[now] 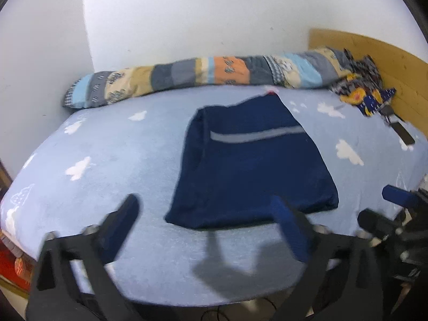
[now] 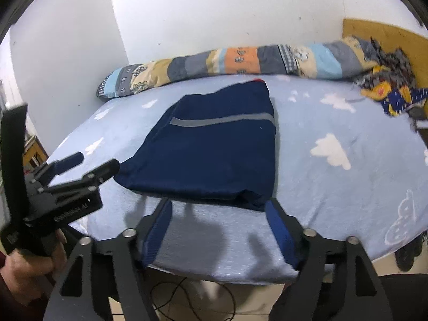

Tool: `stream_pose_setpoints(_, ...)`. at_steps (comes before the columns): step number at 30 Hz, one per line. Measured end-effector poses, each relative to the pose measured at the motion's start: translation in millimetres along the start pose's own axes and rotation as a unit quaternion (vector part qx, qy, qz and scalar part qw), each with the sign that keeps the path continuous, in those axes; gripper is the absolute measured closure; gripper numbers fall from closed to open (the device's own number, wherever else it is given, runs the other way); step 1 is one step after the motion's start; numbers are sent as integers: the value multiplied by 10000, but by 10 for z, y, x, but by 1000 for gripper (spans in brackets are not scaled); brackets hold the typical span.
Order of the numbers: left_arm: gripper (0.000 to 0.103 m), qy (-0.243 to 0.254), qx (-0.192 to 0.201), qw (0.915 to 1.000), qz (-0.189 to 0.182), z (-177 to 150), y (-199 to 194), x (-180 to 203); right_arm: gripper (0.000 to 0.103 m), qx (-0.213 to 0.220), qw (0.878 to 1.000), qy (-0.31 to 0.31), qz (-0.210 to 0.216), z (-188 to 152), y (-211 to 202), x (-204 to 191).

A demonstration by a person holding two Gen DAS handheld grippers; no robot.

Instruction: Fold large clothes

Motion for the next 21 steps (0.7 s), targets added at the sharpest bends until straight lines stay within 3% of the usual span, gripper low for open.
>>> stream_pose_setpoints(6,0,108,417,9991,-42,23,-159,-21,20,-144,9998,-126,-86,21,92,-41)
stream_pose_setpoints(21,0,-30,123,9999,-42,1,-26,-63,20,-263,9996,80,-37,8,147,37)
Point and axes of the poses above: each gripper's, at about its wrist camera, not at the fingertips, and y roughly the way its jaws point, x to its right, z to its top, the point moved 1 cm from there along y, roughly the way its jaws point, and after that the axes turned 10 degrees about -y, right-handed, at the moved point
